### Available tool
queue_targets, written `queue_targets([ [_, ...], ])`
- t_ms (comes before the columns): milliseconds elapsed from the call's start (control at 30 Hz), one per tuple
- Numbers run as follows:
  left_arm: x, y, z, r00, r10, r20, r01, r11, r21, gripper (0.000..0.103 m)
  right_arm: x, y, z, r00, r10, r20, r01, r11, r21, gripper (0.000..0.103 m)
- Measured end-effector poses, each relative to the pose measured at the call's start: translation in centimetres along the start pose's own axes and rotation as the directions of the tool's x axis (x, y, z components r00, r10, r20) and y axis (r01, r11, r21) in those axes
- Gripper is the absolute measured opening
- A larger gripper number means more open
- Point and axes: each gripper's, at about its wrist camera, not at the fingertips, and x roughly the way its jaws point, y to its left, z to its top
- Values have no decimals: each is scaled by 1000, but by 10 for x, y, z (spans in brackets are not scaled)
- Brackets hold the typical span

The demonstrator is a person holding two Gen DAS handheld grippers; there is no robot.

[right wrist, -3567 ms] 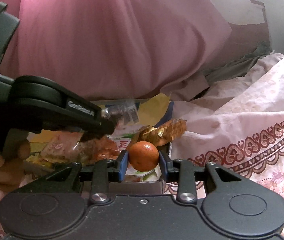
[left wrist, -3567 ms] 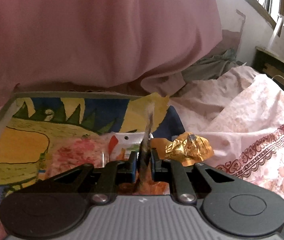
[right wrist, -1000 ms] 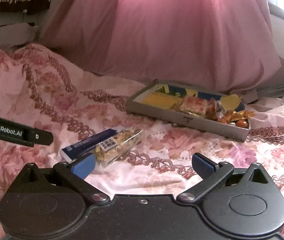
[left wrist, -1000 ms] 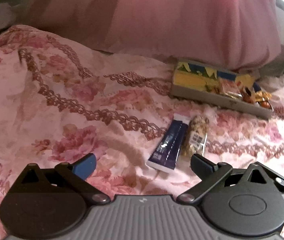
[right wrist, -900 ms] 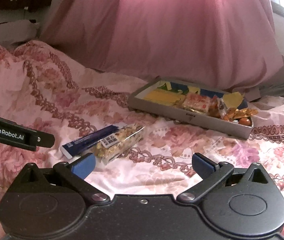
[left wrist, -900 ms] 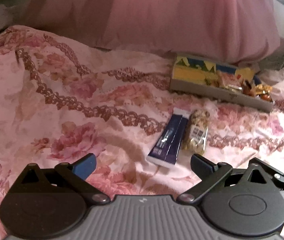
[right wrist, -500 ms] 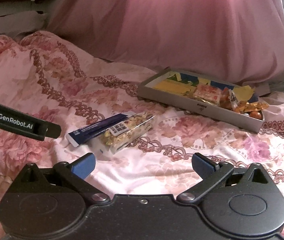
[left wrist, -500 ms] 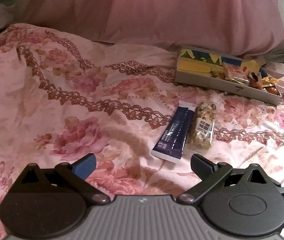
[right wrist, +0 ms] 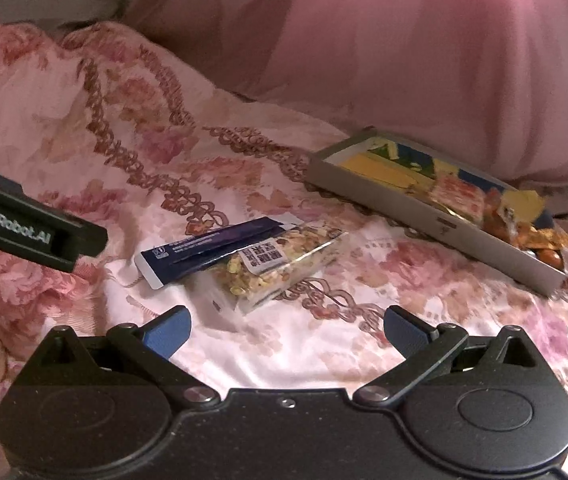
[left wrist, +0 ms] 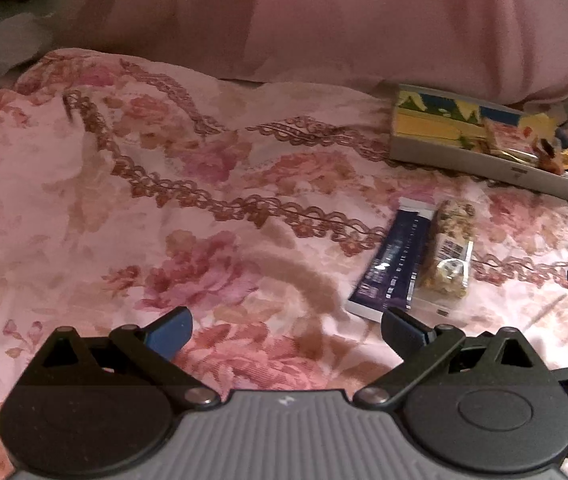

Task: Organize snacks
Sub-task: 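Withdraw both tools from the box lid toward the blue stick and nut bar, then lower the left tool onto the blue stick pack while the right tool lowers onto the nut bar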

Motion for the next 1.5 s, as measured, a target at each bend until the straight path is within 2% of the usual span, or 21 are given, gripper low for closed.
queue_targets([
  [267, 8, 10, 4, 993, 118, 0, -118, 992, -44, 102, 31, 8, 8, 1000, 5, -3, -6, 1000, -24, 102],
  [467, 11, 14, 5, 991, 137, 2, -136, 988, -78, 102, 50, 13, 8, 999, 27, -18, -27, 1000, -4, 102],
  [733, 16, 5, 5, 992, 128, -8, -128, 990, -53, 102, 58, -4, 7, 999, 22, -38, -19, 996, 90, 102],
  [1033, 23, -5, 2, 994, 99, -33, -100, 994, -31, 102, 48, -35, 3, 996, -74, -44, 80, 981, 179, 102],
  [1200, 36, -12, 6, 999, 2, -46, -3, 1000, -21, 103, 44, -60, -2, 992, -104, -71, 119, 961, 248, 102],
  [1267, 43, -17, 9, 998, -51, -33, 52, 998, 30, 103, 41, -66, -2, 991, -109, -72, 125, 954, 272, 102],
  [1400, 54, -29, 15, 995, -97, 10, 94, 985, 146, 103, 34, -71, -2, 992, -114, -46, 123, 943, 309, 102],
  [1500, 63, -39, 19, 991, -131, 28, 120, 961, 248, 103, 32, -75, 3, 997, -76, -1, 72, 936, 346, 102],
])
